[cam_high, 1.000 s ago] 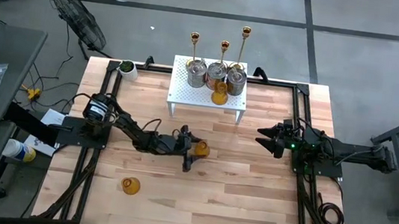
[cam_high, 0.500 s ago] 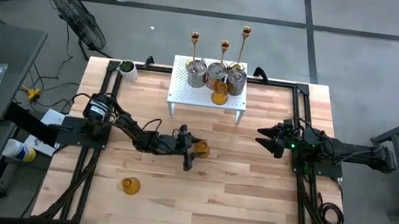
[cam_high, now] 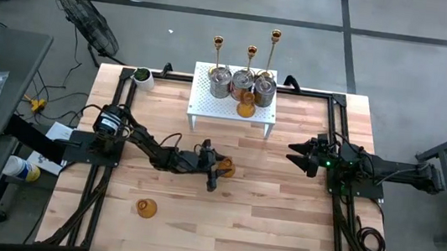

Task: Pick & Place candle stick holders
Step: Put the right orange glass candle holder on the shelf, then put the orange glass candle holder on the shelf

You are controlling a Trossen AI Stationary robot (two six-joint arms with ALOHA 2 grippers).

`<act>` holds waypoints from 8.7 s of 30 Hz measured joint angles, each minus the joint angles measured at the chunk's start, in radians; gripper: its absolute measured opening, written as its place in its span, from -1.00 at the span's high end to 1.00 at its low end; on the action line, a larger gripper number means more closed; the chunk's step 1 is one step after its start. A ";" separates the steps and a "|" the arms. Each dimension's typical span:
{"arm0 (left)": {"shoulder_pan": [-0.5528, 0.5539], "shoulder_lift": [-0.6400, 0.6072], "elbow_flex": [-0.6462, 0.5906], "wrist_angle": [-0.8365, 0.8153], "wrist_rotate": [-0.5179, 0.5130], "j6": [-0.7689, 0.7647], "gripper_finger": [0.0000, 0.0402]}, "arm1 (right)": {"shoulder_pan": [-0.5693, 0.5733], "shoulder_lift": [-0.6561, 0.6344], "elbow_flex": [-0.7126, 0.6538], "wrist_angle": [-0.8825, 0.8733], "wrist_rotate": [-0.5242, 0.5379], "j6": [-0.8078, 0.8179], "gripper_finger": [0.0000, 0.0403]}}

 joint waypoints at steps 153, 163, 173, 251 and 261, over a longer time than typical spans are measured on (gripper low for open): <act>0.275 -0.298 0.383 -0.697 -0.562 -0.096 -0.36 | 0.000 0.000 0.000 0.000 0.004 0.000 -0.86; 0.275 -0.298 0.383 -0.686 -0.566 -0.093 -0.48 | 0.000 0.000 0.000 0.000 0.003 0.000 -0.86; 0.275 -0.298 0.382 -0.618 -0.569 -0.027 -0.48 | 0.000 0.000 0.000 0.000 0.004 0.000 -0.86; 0.200 -0.397 0.341 -0.341 -0.461 0.585 -0.48 | 0.000 0.000 0.000 0.000 0.004 0.000 -0.86; 0.188 -0.462 0.341 -0.433 -0.463 0.591 -0.48 | 0.000 0.000 0.000 0.000 0.004 0.000 -0.86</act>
